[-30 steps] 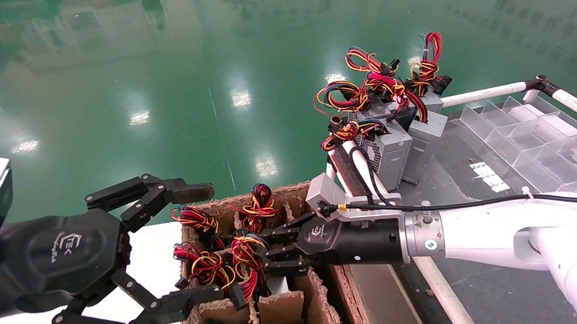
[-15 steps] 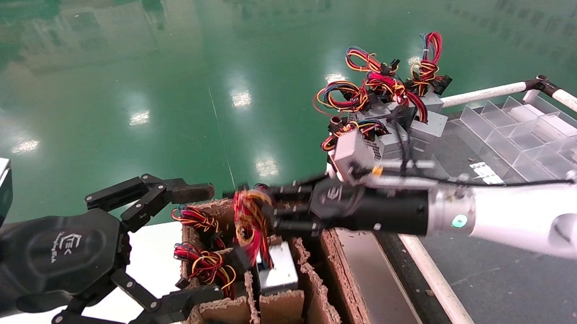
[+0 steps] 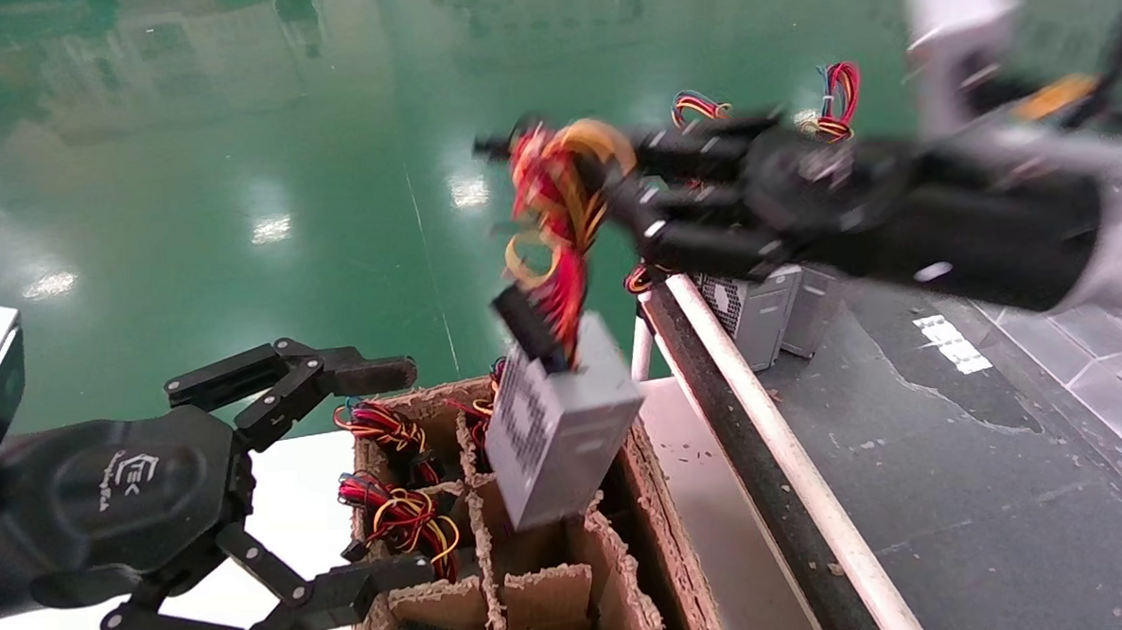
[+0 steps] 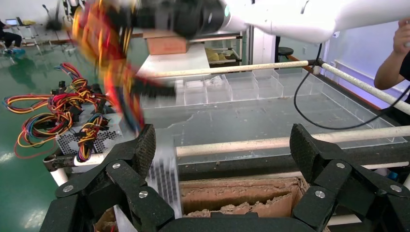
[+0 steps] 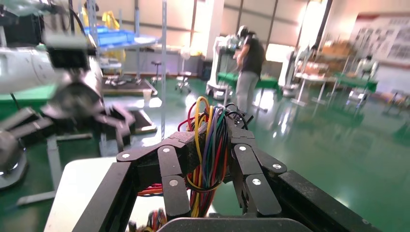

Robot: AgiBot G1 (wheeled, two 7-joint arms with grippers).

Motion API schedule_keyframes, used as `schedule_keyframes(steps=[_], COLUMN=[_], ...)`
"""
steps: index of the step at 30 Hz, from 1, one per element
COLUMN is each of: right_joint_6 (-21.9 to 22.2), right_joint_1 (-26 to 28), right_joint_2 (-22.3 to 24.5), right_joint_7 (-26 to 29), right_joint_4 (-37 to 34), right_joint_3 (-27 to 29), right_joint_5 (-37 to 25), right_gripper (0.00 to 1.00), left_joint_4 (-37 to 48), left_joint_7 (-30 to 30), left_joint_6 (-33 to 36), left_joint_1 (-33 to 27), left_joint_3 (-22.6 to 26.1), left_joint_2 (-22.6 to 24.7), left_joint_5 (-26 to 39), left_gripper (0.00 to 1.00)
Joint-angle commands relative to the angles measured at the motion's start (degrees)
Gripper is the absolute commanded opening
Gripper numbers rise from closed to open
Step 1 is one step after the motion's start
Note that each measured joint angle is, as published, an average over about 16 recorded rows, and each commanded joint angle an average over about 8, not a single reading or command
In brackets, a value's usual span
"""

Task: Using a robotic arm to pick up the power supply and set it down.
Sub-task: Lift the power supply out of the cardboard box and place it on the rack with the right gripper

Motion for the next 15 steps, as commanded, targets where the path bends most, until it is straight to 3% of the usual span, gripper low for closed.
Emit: schedule_keyframes(steps=[1,15], right_joint_6=[0.18,1.24], right_joint_1=[0.24,-4.12], right_joint_2=[2.47,20.2], right_joint_7=[1.76,4.95], right_joint_4=[3.37,8.6], right_joint_3=[0.12,1.7], right_joint_5=[2.13,6.77], right_gripper=[0.0,0.0], left_joint_4=[0.0,0.0], left_joint_7=[0.0,0.0], left_joint_6=[0.0,0.0], left_joint_1=[0.0,0.0], left_joint_3=[0.0,0.01], left_joint_2=[0.0,0.0], left_joint_5=[0.0,0.0], left_gripper=[1.0,1.0])
